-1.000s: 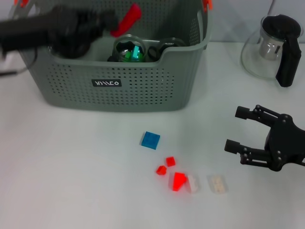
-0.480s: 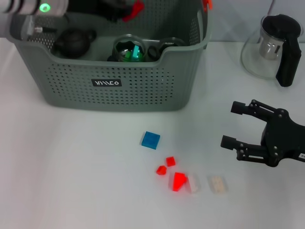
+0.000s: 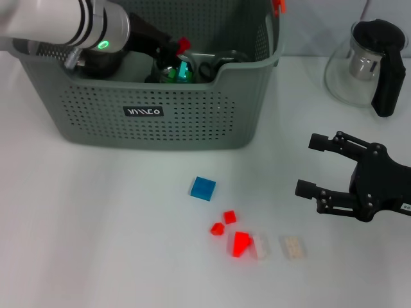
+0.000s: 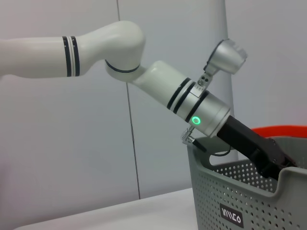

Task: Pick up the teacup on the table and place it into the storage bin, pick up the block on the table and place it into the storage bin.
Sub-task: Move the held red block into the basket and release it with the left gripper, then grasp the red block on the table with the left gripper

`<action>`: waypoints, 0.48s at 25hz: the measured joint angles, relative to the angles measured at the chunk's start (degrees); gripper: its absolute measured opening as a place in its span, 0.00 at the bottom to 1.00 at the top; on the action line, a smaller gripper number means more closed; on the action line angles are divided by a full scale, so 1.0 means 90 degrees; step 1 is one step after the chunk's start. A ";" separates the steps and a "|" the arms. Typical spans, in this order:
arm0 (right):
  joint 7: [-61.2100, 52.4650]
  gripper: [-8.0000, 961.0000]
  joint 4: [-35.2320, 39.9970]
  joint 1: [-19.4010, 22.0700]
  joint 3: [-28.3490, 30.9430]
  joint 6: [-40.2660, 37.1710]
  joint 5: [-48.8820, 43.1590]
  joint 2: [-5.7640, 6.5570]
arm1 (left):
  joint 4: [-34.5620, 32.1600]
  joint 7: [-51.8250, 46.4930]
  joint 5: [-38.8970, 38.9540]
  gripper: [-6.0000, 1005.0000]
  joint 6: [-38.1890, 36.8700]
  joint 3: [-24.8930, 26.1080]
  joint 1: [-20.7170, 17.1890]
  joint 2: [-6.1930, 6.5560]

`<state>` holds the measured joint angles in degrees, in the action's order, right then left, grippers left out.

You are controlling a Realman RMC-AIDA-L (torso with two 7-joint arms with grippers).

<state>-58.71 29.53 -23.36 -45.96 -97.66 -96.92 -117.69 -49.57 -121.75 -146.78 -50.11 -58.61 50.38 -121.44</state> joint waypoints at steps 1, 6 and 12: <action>0.0000 0.96 0.0000 -0.0003 0.0000 -0.0003 0.0000 0.0000 | 0.0000 -0.0155 -0.0158 0.20 0.0088 -0.0029 0.0020 -0.0020; 0.0000 0.96 0.0000 -0.0002 0.0000 -0.0009 -0.0006 0.0007 | -0.0626 -0.0417 -0.0216 0.20 -0.0007 -0.0013 -0.0173 -0.0168; 0.0000 0.96 0.0000 0.0002 -0.0001 -0.0009 -0.0004 0.0012 | -0.2296 0.0433 0.2037 0.47 -0.1061 0.0059 -0.1560 -0.0275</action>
<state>-58.71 29.53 -23.34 -45.97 -97.74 -96.96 -117.58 -70.23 -117.86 -128.45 -59.67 -58.08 36.34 -123.91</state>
